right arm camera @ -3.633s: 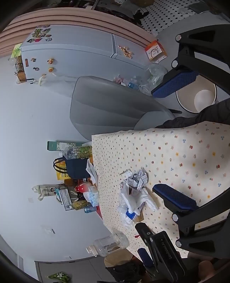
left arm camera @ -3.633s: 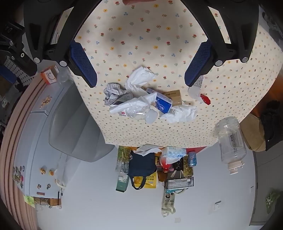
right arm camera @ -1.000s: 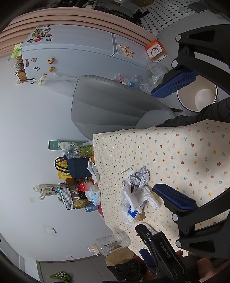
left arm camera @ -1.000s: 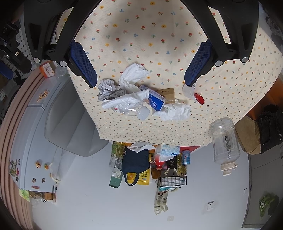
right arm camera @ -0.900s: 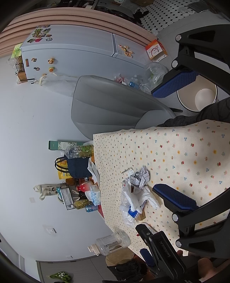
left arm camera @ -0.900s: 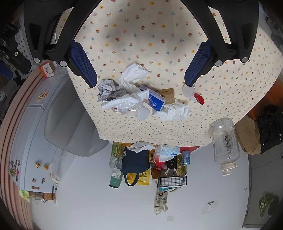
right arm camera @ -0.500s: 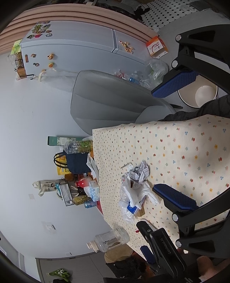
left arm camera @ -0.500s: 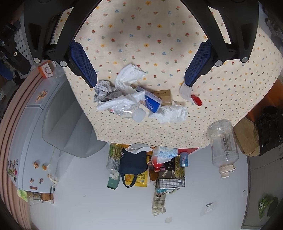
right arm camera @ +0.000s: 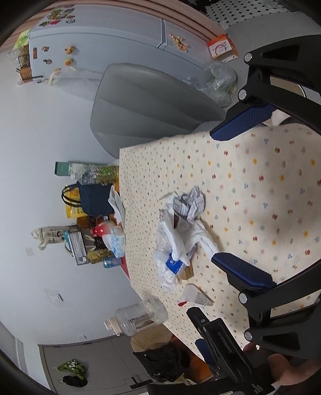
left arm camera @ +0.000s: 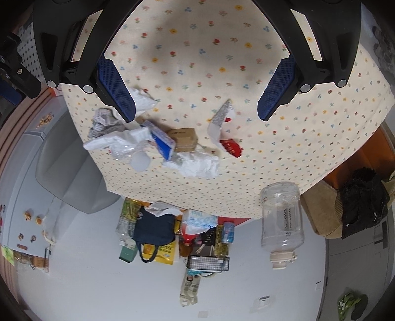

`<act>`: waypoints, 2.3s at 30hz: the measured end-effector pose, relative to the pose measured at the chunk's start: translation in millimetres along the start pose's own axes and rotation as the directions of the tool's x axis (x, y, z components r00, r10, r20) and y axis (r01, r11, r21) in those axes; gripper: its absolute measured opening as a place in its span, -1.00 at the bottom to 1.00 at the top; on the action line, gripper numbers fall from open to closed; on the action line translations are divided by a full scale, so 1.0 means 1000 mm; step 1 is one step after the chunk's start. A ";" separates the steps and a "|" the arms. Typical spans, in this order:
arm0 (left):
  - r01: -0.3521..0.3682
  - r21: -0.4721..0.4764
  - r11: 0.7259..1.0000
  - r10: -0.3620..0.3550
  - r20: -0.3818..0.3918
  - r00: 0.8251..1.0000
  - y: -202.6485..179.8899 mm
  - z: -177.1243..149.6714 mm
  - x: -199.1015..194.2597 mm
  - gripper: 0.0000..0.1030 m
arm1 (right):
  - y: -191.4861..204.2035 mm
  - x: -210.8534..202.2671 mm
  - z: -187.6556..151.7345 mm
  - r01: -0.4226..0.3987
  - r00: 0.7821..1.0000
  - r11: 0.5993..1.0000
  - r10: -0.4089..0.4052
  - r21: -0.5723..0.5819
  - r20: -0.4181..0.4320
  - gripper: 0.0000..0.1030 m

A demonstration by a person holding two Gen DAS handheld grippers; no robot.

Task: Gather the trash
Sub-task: 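Grasp the red-and-white wrapper with the left tool while the right tool grasps a white tissue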

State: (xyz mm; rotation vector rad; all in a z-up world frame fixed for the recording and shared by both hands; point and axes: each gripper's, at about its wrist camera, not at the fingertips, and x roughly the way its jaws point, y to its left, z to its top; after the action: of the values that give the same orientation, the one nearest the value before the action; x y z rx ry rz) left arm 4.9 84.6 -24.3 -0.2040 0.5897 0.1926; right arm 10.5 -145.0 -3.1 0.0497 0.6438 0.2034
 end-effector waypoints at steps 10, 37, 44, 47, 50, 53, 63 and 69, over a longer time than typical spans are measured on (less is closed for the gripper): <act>-0.055 -0.052 0.997 0.052 -0.052 0.997 0.033 -0.001 0.032 0.70 | 0.025 0.040 -0.001 -0.081 0.995 0.997 0.081 -0.006 -0.066 0.60; -0.052 -0.081 0.995 0.035 -0.198 0.980 0.038 0.005 0.102 -0.95 | 0.075 0.134 -0.005 -0.130 0.967 0.991 0.120 -0.029 -0.225 -0.20; -0.043 -0.089 0.995 0.027 -0.175 0.984 0.042 0.003 0.090 -0.95 | 0.080 0.137 -0.011 -0.166 0.954 0.986 0.154 -0.027 -0.257 -0.91; -0.036 -0.093 0.995 0.020 -0.160 0.987 0.041 0.005 0.084 -0.95 | 0.079 0.125 -0.007 -0.178 0.959 0.984 0.168 -0.026 -0.228 -0.92; -0.022 -0.089 0.996 0.009 -0.142 0.990 0.037 0.008 0.077 -0.95 | 0.076 0.112 -0.001 -0.188 0.963 0.982 0.179 -0.025 -0.202 -0.93; -0.010 -0.083 0.996 0.000 -0.127 0.992 0.032 0.011 0.070 -0.95 | 0.074 0.098 0.004 -0.198 0.965 0.980 0.191 -0.024 -0.178 -0.93; 0.009 -0.070 0.998 -0.014 -0.065 0.998 0.019 0.023 0.041 -0.95 | 0.073 0.052 0.018 -0.246 0.964 0.969 0.240 -0.037 -0.110 -0.93; 0.021 -0.052 0.998 -0.023 -0.032 0.999 0.007 0.029 0.023 -0.95 | 0.063 0.032 0.024 -0.237 0.970 0.971 0.234 -0.025 -0.068 -0.93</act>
State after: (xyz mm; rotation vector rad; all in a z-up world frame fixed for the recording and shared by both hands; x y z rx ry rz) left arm 37.5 101.7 -14.8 -0.2638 0.6150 0.1839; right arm 38.7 -76.8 4.0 0.0883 0.6989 0.4466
